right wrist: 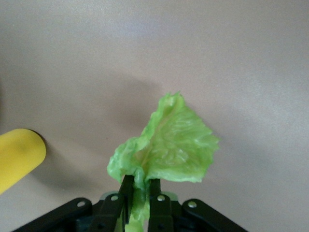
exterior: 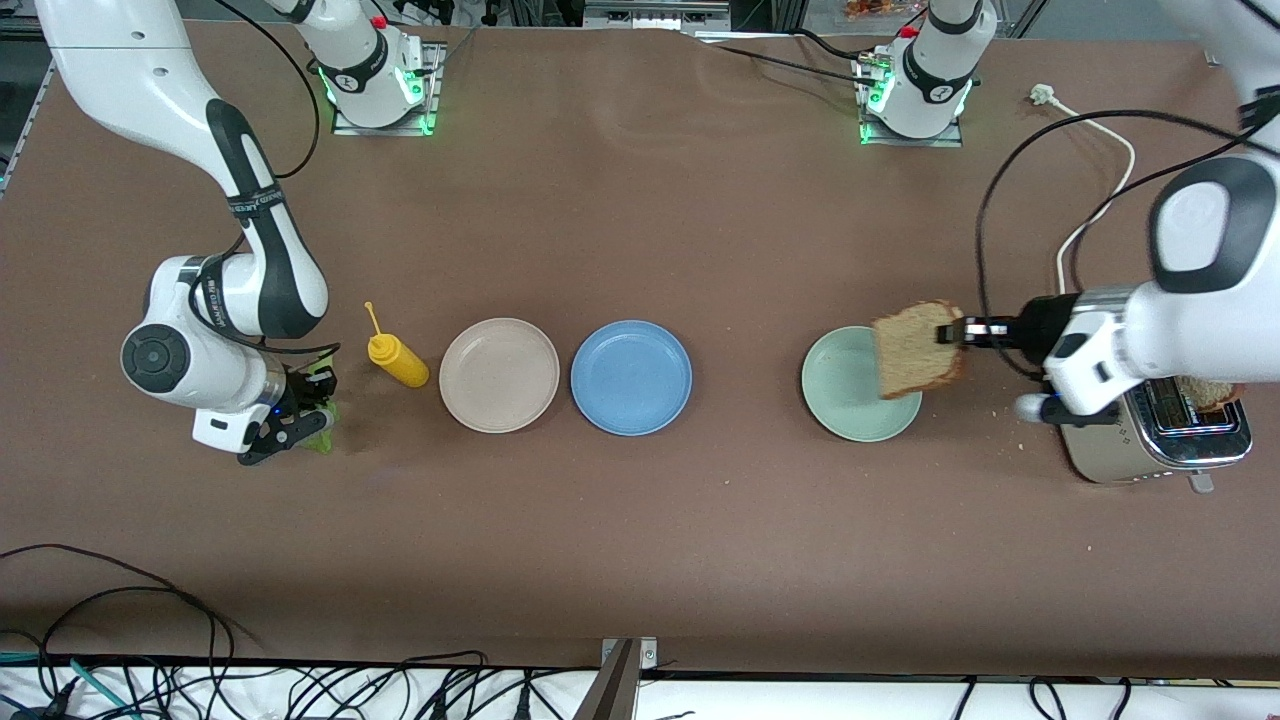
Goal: Make sandwich in blue plate with both arms
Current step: 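Lift the bread slice out of the toaster with the left gripper, then carry the bread slice over the blue plate with the left gripper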
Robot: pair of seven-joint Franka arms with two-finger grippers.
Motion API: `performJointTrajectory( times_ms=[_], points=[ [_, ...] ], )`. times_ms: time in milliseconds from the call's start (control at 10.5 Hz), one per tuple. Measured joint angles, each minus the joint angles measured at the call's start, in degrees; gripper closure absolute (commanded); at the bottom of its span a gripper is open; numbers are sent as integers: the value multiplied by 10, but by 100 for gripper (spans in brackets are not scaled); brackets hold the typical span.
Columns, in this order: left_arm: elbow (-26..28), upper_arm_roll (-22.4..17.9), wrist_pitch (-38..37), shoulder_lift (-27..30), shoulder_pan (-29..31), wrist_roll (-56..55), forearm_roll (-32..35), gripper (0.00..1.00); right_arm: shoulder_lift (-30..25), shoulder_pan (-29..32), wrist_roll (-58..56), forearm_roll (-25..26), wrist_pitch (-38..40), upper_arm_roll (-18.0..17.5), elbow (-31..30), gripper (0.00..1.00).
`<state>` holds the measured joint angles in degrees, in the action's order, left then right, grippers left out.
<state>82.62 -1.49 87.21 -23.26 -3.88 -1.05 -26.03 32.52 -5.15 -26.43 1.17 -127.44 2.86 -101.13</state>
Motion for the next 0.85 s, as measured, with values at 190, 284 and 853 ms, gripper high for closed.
performJointTrajectory(
  times_ms=[190,284,853],
  points=[
    [5,0,38,-35,-38,-25,-114,100,0,0,0,0,1,0,0,82],
    [5,0,69,-57,-62,-39,-186,100,0,0,0,0,3,1,0,82],
    [6,0,332,-166,-225,-45,-331,100,1,2,0,0,4,1,1,83]
  ],
)
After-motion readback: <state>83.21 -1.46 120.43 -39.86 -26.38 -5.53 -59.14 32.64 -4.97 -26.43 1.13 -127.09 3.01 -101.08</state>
